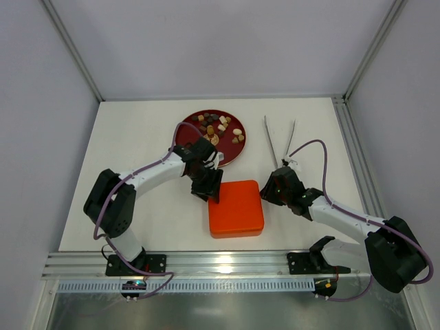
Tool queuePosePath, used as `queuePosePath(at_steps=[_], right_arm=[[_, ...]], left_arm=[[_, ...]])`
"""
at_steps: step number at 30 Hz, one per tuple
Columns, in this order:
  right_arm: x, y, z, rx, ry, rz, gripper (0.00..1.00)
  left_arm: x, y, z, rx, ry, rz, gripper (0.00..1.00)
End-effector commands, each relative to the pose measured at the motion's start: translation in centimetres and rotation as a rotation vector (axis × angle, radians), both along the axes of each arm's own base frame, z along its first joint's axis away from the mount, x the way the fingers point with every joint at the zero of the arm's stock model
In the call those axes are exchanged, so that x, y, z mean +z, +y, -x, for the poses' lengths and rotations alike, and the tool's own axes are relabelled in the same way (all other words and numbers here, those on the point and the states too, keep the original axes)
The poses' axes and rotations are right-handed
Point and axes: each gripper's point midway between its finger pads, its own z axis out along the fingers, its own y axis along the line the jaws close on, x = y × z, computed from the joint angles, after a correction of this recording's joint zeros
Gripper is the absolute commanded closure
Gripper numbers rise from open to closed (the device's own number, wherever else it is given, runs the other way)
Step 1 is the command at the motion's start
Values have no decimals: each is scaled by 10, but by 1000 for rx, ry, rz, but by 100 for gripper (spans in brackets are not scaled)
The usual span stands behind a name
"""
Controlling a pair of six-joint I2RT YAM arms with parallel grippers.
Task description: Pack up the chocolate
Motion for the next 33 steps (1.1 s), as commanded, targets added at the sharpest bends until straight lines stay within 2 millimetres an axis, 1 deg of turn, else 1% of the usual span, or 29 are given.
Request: queuePosePath(at_steps=[1,4,8,12,15,17,20,22,29,33], right_arm=[[29,23,-15,29,-80,-100,60],[26,23,-14,21,-72,-105,56],[27,22,-12,13,-68,-116,54],[31,23,-10,19,-65,-126,54],[31,19,-6,13,-53,-111,54],[35,17,-5,12,-66,-110,54],[37,15,-2,14,-67,-111,55],[36,16,1,23,-60,-118,58],[41,15,6,27,-83,-146,58],[44,14,7,28,-89,-150,57]], left_arm=[[25,-15,-10,-34,-75,67,50],[24,-13,-8,-42,-82,48,50],[19,-9,-7,-42,-76,24,50],[17,-8,-5,-44,-68,19,50],[16,-10,-3,-48,-54,24,50],[16,-11,-2,-49,-44,30,50],[14,-11,1,-50,-24,33,50],[14,-12,2,-55,-21,36,50],[17,-6,5,-71,-26,22,50],[15,-5,4,-74,-21,8,49]])
